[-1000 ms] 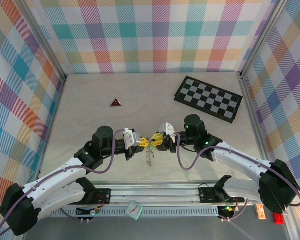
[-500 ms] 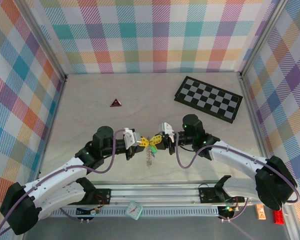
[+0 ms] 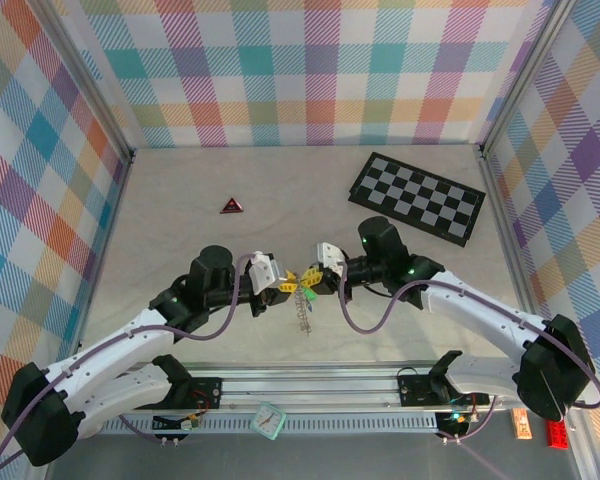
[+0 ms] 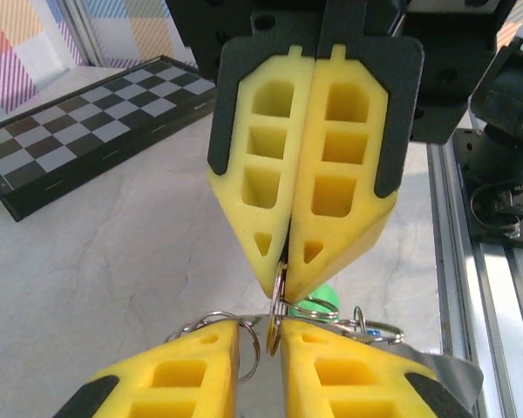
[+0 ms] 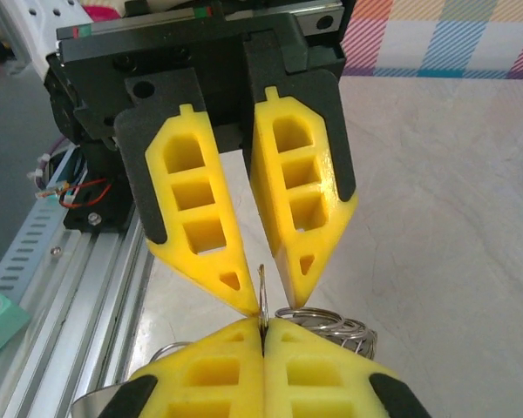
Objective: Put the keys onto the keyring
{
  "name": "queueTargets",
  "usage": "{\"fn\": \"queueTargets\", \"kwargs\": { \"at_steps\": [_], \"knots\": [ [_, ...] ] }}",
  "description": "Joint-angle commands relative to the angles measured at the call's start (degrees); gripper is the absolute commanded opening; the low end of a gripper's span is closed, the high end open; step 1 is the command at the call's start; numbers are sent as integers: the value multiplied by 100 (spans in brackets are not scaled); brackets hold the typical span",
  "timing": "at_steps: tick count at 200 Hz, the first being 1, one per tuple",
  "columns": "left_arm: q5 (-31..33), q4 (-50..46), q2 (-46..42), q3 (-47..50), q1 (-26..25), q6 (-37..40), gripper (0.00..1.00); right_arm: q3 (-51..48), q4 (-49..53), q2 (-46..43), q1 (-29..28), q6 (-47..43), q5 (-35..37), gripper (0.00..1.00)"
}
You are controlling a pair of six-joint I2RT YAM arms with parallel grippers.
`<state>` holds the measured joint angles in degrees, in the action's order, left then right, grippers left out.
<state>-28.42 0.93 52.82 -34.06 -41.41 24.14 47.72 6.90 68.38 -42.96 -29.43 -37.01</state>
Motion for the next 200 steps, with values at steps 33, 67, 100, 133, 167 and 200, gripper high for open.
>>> {"fn": "queueTargets", "kwargs": {
  "at_steps": [33, 67, 100, 133, 167, 200],
  "knots": [
    [8, -424, 126, -379, -43, 255, 14, 844, 1370, 254, -350, -953, 270, 0],
    [-3, -471, 85, -426, -43, 281, 0, 958, 1560, 271, -393, -980, 463, 0],
    [-144, -250, -34, -285, -43, 160, 0, 353, 753, -158, -136, -208, 408, 29],
    [-292, 50, -130, -71, -43, 64, 0, -265, 235, -531, 25, 198, 297, 35],
    [-382, 222, -165, 55, -43, 73, 0, -372, 261, -435, 25, 235, 297, 36],
    [-484, 296, -104, 93, -41, 91, 0, -306, 104, -211, 24, 258, 103, 36]
  ]
}}
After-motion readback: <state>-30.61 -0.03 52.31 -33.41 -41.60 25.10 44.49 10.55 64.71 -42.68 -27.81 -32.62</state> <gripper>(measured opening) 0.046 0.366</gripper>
